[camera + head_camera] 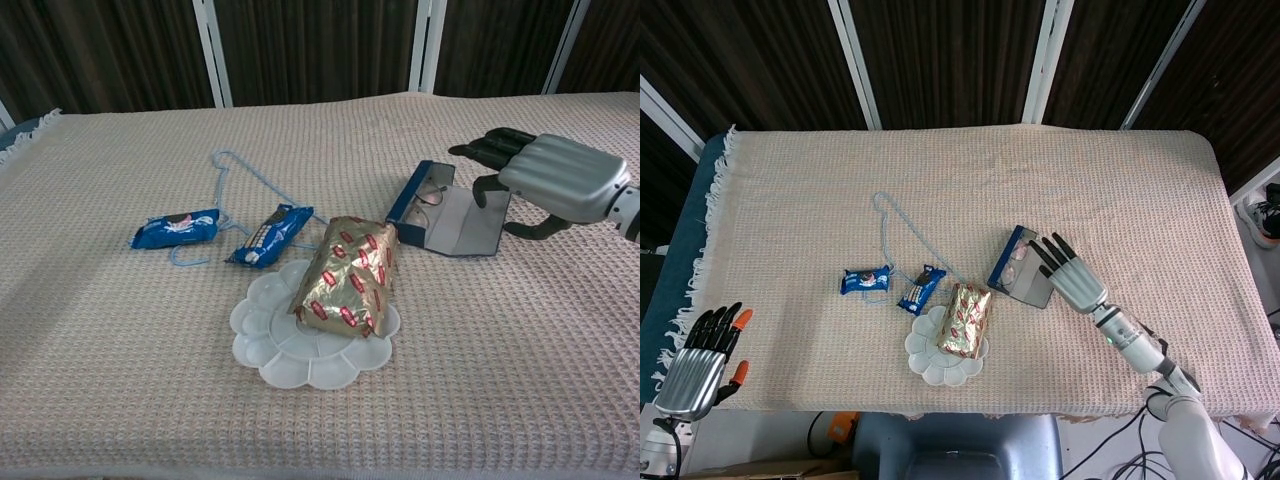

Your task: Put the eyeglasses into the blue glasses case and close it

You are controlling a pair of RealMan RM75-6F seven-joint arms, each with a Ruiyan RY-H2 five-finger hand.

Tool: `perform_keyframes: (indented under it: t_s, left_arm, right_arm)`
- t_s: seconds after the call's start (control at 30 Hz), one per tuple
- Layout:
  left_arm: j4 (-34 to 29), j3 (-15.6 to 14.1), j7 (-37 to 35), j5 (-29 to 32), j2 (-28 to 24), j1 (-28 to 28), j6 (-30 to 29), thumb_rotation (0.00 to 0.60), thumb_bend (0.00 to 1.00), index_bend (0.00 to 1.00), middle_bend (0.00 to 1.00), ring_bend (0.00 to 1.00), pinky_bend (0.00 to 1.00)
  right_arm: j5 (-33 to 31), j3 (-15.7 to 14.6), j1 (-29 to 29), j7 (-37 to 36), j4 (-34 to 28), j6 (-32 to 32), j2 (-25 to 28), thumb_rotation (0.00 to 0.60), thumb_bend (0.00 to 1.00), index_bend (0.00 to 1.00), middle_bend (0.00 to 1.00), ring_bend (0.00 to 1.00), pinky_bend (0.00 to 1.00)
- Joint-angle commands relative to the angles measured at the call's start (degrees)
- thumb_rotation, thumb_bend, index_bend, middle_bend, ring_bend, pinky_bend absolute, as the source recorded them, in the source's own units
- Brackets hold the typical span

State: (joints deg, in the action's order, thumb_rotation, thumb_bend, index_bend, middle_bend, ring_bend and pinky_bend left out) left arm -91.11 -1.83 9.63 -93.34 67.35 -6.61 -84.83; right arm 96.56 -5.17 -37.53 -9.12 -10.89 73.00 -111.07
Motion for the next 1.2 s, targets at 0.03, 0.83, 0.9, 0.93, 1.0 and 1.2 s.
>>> perform_keyframes:
  t_s: [0.03,0.83,0.9,0.93,1.0,1.2]
  left_arm:
    - [0.0,0.0,0.0,0.0,0.0,0.0,0.0,0.600,0.42,0.00,0.00,0.00,0.09]
    - [0.2,-0.1,-1.4,-0.4,-0.5,0.2,-0.4,0.600,0.42,0.00,0.00,0.00,0.09]
    - [0.2,-0.2,-1.6,-0.6,-0.5,0.2,-0.5,0.600,0.42,0.00,0.00,0.00,0.09]
    - [0.2,-0.2,-1.7,-0.6,-0.5,0.2,-0.4,0.600,0.42,0.00,0.00,0.00,0.09]
    - [0.2,-0.2,-1.7,-0.7,-0.6,0.1,-0.3,0.600,0.41,0.00,0.00,0.00,0.09]
    - [0.3,-0.4,-1.7,-1.0,-0.5,0.1,-0.3,0.600,0.41,0.00,0.00,0.00,0.09]
  right_arm:
    - [-0.2,0.3,-0.5,0.1,-0.2,0.3,-0.1,0.600,0.50,0.55,0.07,0.00,0.00]
    - [-0.8,1.0,-4.3,3.6,-0.9,-3.2,-1.7,0.600,0.53,0.69,0.12,0.00,0.00]
    - [-0.9,1.0,-4.1,3.2,-1.0,-3.1,-1.6,0.600,0.54,0.72,0.14,0.00,0.00]
    - [-0.9,1.0,-4.1,3.0,-1.1,-3.0,-1.5,0.600,0.55,0.73,0.15,0.00,0.00]
    - [-1.0,1.0,-3.9,2.8,-1.1,-3.0,-1.3,0.600,0.58,0.75,0.16,0.00,0.00]
    - [-0.6,0.7,-3.4,2.5,-1.5,-1.7,-0.8,0.600,0.64,0.78,0.16,0.00,0.00]
